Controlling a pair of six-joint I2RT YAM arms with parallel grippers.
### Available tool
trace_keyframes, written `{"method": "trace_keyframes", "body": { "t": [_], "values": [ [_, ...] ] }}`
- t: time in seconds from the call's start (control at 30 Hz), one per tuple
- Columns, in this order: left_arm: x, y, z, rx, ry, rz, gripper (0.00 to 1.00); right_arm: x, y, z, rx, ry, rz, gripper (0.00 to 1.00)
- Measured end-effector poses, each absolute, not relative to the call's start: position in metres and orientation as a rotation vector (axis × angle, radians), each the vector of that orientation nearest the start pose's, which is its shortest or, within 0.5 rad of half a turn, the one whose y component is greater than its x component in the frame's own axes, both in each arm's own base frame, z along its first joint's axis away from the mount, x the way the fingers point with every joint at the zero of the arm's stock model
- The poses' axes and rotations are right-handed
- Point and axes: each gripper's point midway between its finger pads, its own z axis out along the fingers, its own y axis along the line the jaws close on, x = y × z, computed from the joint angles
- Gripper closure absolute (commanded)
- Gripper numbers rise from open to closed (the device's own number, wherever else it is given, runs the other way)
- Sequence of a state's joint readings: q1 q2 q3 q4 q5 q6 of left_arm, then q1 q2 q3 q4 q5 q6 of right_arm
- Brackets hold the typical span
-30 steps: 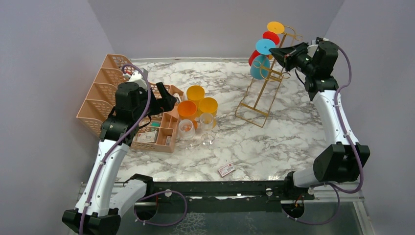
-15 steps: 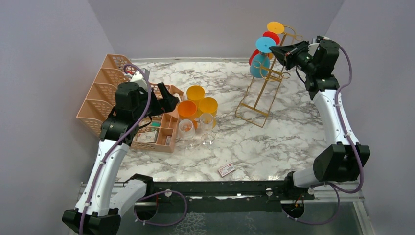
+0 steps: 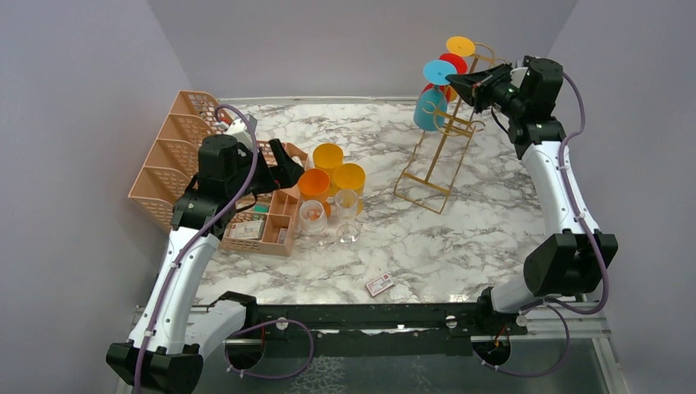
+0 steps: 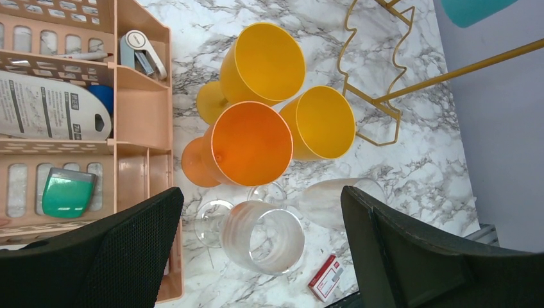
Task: Take the wine glass off the wine glass rack
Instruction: Pick up the wine glass from the wine rack.
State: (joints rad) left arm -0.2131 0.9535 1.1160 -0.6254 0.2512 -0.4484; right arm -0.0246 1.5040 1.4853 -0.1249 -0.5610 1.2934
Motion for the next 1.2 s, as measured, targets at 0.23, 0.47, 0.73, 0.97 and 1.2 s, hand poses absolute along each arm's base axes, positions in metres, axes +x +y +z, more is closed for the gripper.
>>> {"method": "trace_keyframes", "body": {
  "t": [0.23,0.47,0.73,0.97,1.2],
  "values": [
    [0.278,-0.124,0.286,-0.080,2.089,-0.670,0.01,0.453,0.116,0.411,0.765,1.727,1.370,0.99],
    [0.276,-0.123,0.288,-0.078,2.081,-0.673,0.01,0.461,0.118,0.390,0.846,1.761,1.392,0.99],
    [0.274,-0.123,0.291,-0.076,2.071,-0.674,0.01,0.461,0.120,0.384,0.891,1.769,1.412,0.99],
    [0.274,-0.124,0.291,-0.071,2.071,-0.683,0.01,0.460,0.126,0.382,0.877,1.782,1.414,0.99],
    [0.271,-0.124,0.295,-0.071,2.058,-0.688,0.01,0.461,0.137,0.375,0.837,1.823,1.459,0.99]
  ]
}}
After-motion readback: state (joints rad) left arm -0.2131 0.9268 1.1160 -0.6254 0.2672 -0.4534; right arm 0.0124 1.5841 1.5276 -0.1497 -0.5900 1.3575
